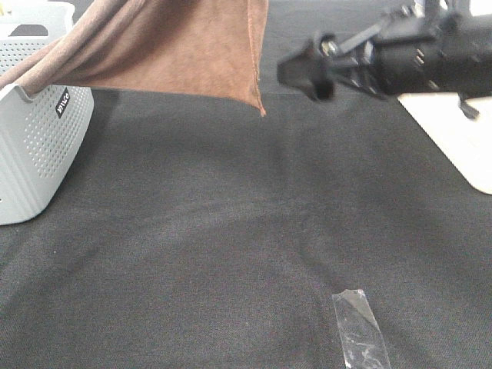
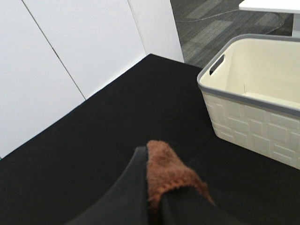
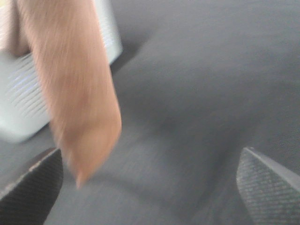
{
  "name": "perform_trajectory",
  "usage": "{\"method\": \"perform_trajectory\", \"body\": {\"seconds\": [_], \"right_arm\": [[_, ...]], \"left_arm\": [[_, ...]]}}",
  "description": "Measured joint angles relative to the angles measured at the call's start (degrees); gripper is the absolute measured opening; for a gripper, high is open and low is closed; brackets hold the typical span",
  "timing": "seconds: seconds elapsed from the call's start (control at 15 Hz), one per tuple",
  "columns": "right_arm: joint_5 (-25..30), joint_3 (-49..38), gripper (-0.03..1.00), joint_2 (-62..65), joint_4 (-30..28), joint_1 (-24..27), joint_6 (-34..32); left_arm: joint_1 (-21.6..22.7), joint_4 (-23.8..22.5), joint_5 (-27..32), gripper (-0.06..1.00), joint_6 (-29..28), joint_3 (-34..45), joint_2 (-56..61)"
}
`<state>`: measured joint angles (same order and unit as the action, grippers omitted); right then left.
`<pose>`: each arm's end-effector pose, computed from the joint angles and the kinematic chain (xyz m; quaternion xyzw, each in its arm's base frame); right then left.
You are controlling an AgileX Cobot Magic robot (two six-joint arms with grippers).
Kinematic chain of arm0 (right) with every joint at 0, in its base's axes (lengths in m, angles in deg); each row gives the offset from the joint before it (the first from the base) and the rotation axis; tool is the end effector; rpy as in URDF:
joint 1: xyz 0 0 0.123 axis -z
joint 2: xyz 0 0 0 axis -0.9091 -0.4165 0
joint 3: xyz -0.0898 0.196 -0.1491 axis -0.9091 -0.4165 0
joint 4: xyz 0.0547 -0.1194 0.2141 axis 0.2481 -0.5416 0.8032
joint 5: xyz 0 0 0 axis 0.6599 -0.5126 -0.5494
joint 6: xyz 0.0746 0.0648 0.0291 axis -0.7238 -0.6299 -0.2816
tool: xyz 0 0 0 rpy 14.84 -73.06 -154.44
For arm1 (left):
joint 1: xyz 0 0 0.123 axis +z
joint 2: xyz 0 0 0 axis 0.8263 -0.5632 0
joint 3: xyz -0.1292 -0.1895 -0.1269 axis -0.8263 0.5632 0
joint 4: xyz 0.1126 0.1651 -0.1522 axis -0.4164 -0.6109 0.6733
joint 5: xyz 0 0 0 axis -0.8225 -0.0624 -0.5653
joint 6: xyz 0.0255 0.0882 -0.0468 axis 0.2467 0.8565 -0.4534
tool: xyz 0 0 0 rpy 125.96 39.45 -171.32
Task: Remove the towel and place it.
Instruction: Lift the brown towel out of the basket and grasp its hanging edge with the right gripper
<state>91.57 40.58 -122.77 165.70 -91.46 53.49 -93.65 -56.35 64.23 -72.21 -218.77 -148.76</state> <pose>0.2760 0.1456 0.2359 -0.1753 0.8384 0.1779 0.4845 0.3526 -0.2648 0.4595 0.3414 0.7158 -0.0835 0.6034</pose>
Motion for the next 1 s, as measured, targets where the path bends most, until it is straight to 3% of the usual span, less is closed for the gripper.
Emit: {"method": "perform_trajectory", "body": {"seconds": [0.33,0.73,1.0], "right_arm": [[-2.58,4.64,0.96,-1.83,0.69,-9.28,-5.16],[-6.93,11.57,0.96,-12.38,0.69,-9.28,-5.33],[-7.33,11.75,0.93,-14.44,-1.15,-9.28,-5.10]], "left_arm": [[0.00,0.06,-0.86,0.00,-0.06,0.00,-0.29],[0.00,0.06,-0.86,0.00,-0.06,0.00,-0.29],[0.00,0.00,-0.86,0.00,-0.06,0.00,-0.29]]}}
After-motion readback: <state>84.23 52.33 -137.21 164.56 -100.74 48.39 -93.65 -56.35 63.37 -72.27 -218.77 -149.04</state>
